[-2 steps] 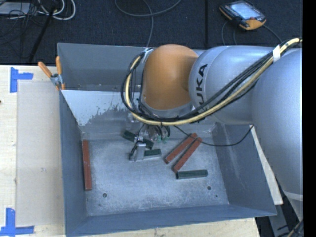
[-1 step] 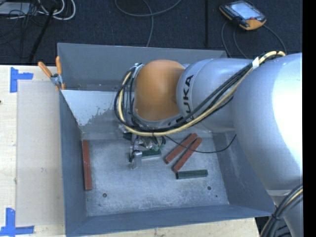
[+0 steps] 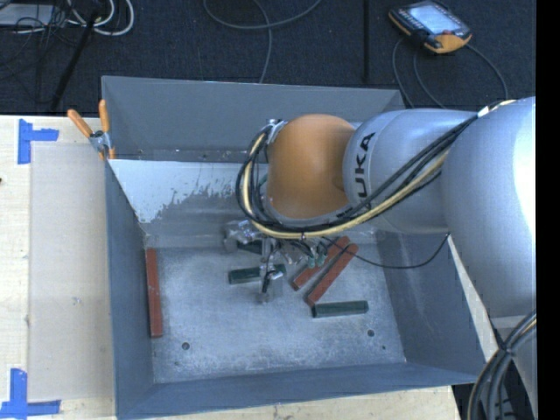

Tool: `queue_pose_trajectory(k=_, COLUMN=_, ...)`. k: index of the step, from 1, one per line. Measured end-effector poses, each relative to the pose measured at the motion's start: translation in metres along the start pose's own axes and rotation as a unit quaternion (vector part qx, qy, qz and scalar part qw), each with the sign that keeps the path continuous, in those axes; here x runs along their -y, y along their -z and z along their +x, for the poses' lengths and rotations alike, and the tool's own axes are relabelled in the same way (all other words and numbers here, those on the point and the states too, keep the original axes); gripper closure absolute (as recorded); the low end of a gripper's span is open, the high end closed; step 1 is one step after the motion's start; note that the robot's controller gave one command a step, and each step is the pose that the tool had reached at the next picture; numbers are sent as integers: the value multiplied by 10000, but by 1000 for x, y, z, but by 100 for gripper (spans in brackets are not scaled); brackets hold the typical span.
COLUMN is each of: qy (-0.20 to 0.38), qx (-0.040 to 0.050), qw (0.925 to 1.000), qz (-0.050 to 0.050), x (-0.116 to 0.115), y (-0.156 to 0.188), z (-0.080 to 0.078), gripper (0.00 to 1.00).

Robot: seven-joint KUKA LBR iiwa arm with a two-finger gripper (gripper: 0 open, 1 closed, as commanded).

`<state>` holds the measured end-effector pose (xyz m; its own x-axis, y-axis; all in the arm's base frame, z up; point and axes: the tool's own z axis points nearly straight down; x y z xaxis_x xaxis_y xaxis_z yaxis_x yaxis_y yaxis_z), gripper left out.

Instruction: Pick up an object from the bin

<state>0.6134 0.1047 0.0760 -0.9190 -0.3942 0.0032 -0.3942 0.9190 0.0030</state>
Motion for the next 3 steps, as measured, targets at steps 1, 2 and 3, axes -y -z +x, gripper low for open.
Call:
queue_pose_trajectory(k=1, qy=373, qx=18, qw=9993, qz=11, x=35, y=6, z=10, gripper=100)
queue_pose_trajectory(k=2, qy=423, qx=19, qw=9991, qz=10, x=26, y=8, z=5, gripper=100)
queue_pose_trajectory(k=3, qy=407, qx=45, qw=9992, qz=21, x=17, y=173, z=6, gripper=100)
